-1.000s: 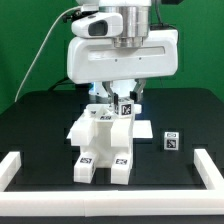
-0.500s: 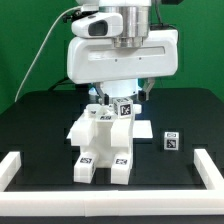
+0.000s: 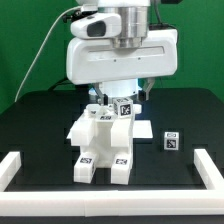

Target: Assemble chair

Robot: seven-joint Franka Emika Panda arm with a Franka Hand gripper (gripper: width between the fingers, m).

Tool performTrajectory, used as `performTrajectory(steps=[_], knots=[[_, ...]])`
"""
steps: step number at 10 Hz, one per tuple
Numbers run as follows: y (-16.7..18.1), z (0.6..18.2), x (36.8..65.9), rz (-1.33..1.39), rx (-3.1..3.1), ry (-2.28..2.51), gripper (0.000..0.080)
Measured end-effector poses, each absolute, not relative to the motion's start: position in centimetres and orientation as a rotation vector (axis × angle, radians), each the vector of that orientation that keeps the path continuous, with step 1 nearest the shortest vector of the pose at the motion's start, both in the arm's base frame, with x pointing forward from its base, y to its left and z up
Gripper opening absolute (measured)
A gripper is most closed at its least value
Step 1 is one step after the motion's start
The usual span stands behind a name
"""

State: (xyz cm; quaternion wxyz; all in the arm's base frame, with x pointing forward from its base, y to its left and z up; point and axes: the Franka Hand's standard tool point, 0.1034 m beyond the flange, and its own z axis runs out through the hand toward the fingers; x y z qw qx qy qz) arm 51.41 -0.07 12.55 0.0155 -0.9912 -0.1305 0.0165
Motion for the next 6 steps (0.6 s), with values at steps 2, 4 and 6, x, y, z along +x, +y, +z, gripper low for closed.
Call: performTrajectory(steps=[2,4,6], knots=[[-0.19,12.08,51.29,0.077,-3.07,-0.328,0.0649],[-0.23,12.07,51.3,0.076,-3.07,-0.328,0.0649],[-0.24,12.05,51.29,0.077,-3.07,-0.328,0.0375]])
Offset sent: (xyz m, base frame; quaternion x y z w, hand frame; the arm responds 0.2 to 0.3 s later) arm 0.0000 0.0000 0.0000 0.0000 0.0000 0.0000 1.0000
